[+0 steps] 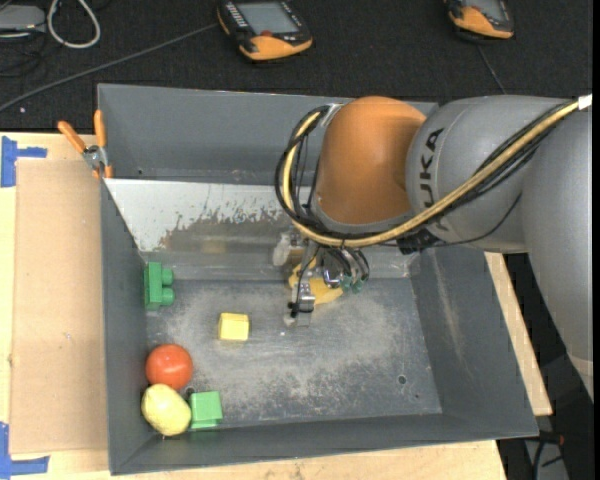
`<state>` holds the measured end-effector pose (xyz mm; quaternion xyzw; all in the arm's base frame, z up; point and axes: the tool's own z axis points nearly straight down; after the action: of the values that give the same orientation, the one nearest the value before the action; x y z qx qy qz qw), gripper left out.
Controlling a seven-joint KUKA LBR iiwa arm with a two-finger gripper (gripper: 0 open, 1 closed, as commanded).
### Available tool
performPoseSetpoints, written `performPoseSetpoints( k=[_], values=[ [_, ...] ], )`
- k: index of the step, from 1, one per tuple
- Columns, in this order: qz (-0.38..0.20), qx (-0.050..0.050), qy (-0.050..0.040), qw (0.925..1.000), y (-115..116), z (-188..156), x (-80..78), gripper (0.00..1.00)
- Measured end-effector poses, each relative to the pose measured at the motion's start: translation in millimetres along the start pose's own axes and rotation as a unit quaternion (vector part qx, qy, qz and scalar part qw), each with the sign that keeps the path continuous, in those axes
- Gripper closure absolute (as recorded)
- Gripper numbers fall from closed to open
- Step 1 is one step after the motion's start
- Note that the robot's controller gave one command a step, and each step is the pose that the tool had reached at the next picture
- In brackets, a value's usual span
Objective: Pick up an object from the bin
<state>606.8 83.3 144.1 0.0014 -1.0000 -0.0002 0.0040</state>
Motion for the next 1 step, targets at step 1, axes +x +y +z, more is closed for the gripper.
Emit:
performPoseSetpoints(
  k=[1],
  values=[
    [0.001,0.000,-0.0034,1.0000,-0.1,-3.5,-1.9,0.00]
  ],
)
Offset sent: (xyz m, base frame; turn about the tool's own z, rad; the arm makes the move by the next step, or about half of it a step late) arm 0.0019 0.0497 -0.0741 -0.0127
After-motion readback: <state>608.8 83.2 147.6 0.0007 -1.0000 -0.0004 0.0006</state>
